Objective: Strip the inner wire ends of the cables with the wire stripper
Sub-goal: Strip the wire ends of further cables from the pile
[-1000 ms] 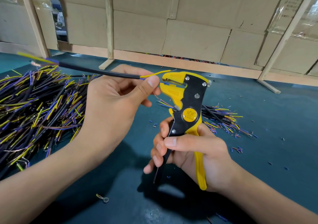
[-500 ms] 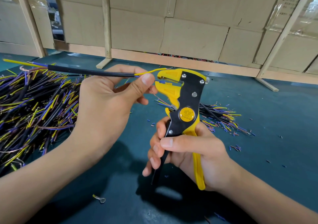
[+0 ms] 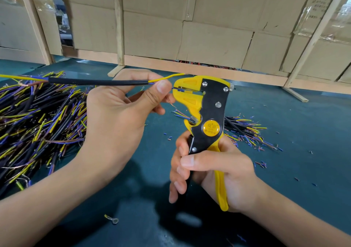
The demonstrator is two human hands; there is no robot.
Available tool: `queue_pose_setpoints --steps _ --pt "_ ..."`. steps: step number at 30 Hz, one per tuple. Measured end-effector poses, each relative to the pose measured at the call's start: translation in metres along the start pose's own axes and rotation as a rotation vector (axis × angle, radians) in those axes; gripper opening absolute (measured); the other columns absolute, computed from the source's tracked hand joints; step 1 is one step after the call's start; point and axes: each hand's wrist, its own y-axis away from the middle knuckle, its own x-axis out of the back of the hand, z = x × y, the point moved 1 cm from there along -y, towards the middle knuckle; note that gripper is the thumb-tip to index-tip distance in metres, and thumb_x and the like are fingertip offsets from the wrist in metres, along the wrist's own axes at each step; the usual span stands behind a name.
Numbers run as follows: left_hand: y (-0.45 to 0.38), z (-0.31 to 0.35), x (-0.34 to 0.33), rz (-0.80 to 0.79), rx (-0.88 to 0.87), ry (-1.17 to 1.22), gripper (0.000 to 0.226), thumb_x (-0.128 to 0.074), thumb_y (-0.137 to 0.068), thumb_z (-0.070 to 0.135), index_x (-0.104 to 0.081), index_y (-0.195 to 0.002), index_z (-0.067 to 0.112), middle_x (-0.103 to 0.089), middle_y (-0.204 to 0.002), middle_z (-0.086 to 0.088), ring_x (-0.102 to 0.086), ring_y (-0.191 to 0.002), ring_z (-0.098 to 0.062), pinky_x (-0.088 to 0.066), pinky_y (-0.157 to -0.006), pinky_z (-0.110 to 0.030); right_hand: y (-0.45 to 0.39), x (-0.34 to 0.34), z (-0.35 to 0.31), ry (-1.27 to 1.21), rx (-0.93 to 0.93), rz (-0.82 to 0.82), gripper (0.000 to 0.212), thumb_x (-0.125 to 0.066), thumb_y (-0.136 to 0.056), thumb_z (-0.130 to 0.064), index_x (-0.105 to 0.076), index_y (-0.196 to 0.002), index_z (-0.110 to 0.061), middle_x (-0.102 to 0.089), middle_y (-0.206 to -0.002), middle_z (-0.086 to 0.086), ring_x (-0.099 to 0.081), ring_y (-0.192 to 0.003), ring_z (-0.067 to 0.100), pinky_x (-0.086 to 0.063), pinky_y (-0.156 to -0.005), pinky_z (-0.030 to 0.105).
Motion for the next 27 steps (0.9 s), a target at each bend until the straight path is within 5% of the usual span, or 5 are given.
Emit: queue_pose_setpoints --steps 8,13,27 --pt "0.004 0.000 -0.002 0.001 0.037 0.055 0.003 -0.071 -0.086 0.026 -0.073 -0.084 0.025 -0.068 -0.075 -0.004 -0.061 -0.067 -0.023 -0.050 -0.069 -0.034 0.001 0.001 0.000 0.014 0.016 0.008 0.009 -0.063 -0.073 -0.004 -0.055 -0.074 -0.007 -0.049 -0.057 0.011 -0.053 -0.046 0.024 -0.053 -0.052 0.038" --pt "0.008 -0.001 -0.006 0.005 0.094 0.085 0.016 -0.071 -0.083 0.029 -0.070 -0.088 0.014 -0.071 -0.076 -0.010 -0.063 -0.066 -0.022 -0.052 -0.067 -0.032 0.000 0.004 0.000 0.093 0.039 0.151 0.038 -0.068 -0.079 -0.015 -0.038 -0.061 0.000 -0.040 -0.042 0.007 -0.037 -0.030 0.018 -0.042 -0.039 0.025" --pt "-0.014 0.005 0.006 0.049 0.506 0.457 0.020 -0.064 -0.086 0.029 -0.076 -0.072 0.021 -0.072 -0.083 0.004 -0.073 -0.084 -0.014 -0.052 -0.061 -0.019 -0.001 0.015 -0.017 0.007 0.016 0.149 0.023 -0.065 -0.080 -0.015 -0.049 -0.066 -0.008 -0.042 -0.052 0.009 -0.043 -0.039 0.022 -0.047 -0.043 0.032"
